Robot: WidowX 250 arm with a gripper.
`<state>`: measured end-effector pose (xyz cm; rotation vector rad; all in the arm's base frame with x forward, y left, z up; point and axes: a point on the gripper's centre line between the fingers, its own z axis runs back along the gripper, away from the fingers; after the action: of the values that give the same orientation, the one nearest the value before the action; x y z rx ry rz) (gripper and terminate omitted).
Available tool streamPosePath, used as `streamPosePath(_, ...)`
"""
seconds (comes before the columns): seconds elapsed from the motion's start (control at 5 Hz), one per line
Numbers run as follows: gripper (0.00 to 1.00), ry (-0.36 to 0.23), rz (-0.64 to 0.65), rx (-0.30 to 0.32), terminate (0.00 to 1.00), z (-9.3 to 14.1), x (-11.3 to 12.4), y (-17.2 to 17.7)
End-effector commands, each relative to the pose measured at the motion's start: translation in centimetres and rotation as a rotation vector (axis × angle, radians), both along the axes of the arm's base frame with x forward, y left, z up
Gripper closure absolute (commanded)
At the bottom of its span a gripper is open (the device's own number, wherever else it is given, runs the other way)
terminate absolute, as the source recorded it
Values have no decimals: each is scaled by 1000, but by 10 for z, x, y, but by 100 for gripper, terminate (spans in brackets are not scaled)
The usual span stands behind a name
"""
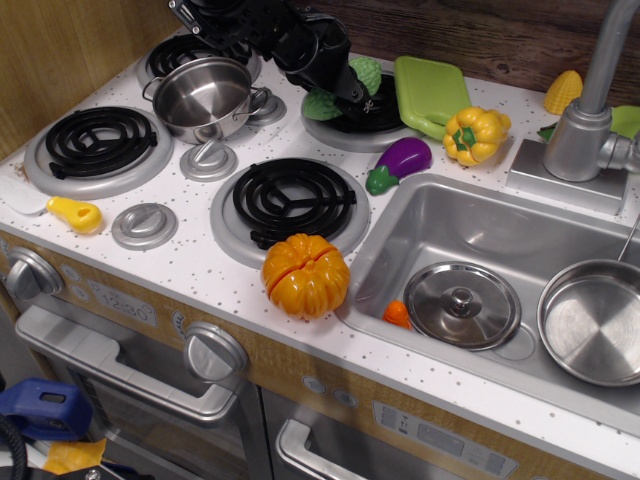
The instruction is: Put green squash in pot or pan
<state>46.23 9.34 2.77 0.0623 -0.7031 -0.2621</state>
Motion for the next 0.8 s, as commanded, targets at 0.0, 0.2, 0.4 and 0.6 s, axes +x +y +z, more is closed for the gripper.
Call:
streamPosePath(0.0, 100, 46, 11, 126, 0, 78, -8, 19)
streamPosePath(0.2, 100, 114, 17, 179, 0, 103, -24, 32)
streamPosePath(0.4, 100, 127, 46, 234, 0, 110, -37, 42)
streamPosePath(0.6, 100, 118, 87, 244, 0, 110, -52, 59)
